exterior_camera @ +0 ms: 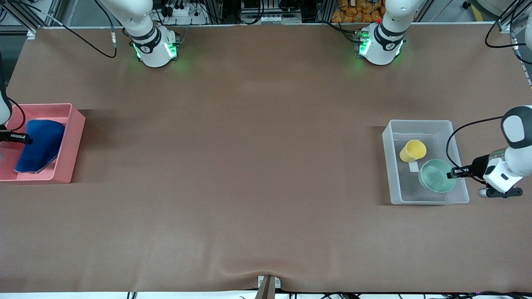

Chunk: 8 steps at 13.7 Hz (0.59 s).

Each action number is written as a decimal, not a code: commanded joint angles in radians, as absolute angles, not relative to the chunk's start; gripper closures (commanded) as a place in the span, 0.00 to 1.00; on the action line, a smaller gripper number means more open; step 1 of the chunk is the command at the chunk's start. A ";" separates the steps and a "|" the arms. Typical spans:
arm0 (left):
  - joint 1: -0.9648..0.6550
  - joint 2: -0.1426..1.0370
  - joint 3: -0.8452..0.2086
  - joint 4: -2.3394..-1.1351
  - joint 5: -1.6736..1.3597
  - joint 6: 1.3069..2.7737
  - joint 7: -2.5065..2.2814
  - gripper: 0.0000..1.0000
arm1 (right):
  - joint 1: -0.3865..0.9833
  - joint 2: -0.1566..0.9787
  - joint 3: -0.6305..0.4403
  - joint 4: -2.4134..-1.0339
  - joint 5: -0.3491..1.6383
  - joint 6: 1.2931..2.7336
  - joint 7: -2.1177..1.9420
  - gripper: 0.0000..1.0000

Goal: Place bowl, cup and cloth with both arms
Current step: 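Lower the bowl into the clear bin while the right gripper releases the cloth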

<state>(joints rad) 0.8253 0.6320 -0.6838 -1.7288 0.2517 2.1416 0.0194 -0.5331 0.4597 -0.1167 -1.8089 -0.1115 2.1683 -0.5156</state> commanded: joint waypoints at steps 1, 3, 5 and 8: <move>0.834 0.646 -0.686 -1.753 0.279 2.180 0.031 1.00 | -0.569 0.456 -0.095 -1.796 -0.112 2.152 -0.555 0.00; 0.834 0.670 -0.684 -1.758 0.305 2.193 0.031 1.00 | -0.565 0.448 -0.095 -1.795 -0.112 2.146 -0.555 0.00; 0.834 0.693 -0.684 -1.759 0.310 2.212 0.029 0.93 | -0.563 0.436 -0.092 -1.793 -0.112 2.146 -0.558 0.00; 0.831 0.706 -0.684 -1.759 0.310 2.220 0.020 0.48 | -0.552 0.393 -0.087 -1.795 -0.110 2.146 -0.558 0.00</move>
